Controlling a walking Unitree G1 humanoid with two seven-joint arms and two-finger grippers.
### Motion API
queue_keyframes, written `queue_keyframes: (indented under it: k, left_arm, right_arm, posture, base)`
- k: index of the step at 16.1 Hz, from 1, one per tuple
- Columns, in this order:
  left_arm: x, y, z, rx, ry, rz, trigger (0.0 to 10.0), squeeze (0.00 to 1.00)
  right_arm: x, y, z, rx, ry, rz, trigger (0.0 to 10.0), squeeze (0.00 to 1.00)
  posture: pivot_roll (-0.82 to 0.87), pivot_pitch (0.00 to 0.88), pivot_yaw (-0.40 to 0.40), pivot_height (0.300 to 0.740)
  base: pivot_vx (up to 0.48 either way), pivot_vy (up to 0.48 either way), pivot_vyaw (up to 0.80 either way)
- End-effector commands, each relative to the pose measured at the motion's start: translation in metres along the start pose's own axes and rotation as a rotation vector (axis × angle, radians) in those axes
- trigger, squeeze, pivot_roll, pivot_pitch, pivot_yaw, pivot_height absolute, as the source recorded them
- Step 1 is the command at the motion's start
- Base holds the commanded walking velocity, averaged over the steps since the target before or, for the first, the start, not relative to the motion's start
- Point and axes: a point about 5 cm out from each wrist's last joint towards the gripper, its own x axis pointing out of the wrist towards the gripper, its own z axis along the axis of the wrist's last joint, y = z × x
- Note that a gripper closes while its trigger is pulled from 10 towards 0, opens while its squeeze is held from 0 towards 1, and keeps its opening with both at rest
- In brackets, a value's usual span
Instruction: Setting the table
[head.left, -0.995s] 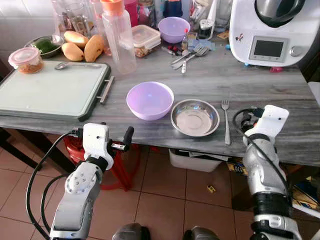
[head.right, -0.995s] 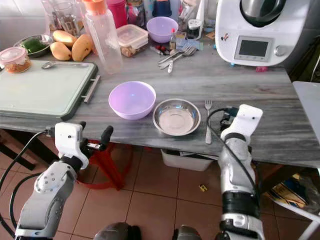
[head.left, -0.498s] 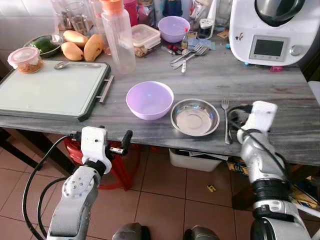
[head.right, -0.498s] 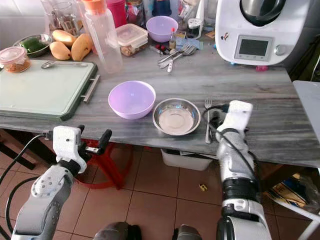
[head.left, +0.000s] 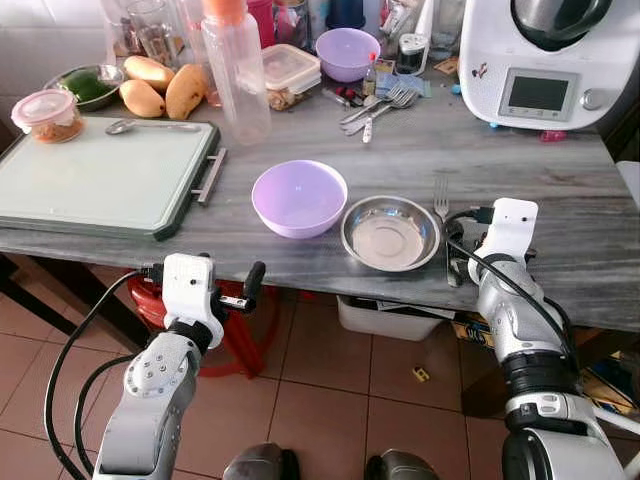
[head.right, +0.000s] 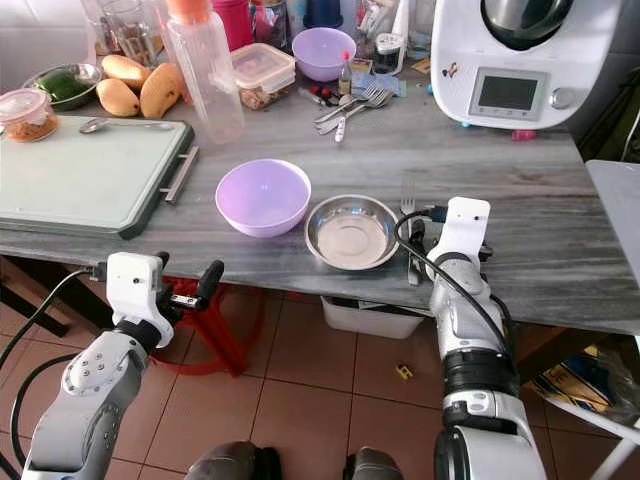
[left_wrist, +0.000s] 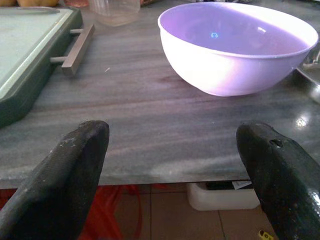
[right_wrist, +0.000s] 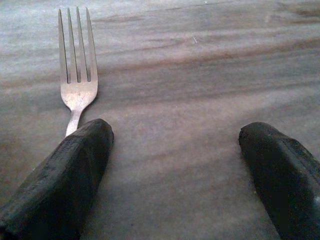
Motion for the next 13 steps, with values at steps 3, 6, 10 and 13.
queue_keyframes:
  k: [3, 6, 10, 13]
  left_arm:
    - [-0.002, 0.000, 0.002, 0.007, -0.003, 0.006, 10.0, 0.00]
    - [0.000, -0.002, 0.001, 0.000, -0.005, 0.004, 10.0, 0.00]
    - [0.006, -0.004, 0.004, -0.003, -0.025, -0.003, 10.0, 0.00]
    - [0.012, 0.002, 0.021, 0.003, -0.088, 0.008, 10.0, 0.00]
  right_arm:
    - [-0.010, -0.004, -0.007, 0.008, 0.013, -0.021, 10.0, 1.00]
    - [-0.031, 0.001, -0.007, 0.050, -0.035, -0.031, 10.0, 1.00]
    - [-0.050, -0.006, 0.000, -0.004, -0.145, -0.069, 10.0, 1.00]
    - [-0.057, -0.014, 0.011, -0.024, -0.224, -0.110, 10.0, 1.00]
  posture:
    - [0.05, 0.092, 0.052, 0.740]
    - [0.03, 0.085, 0.047, 0.740]
    - [0.01, 0.074, 0.046, 0.740]
    - [0.02, 0.061, 0.047, 0.740]
  base:
    - [0.000, 0.000, 0.00]
    - [0.000, 0.000, 0.00]
    - [0.000, 0.000, 0.00]
    - [0.000, 0.000, 0.00]
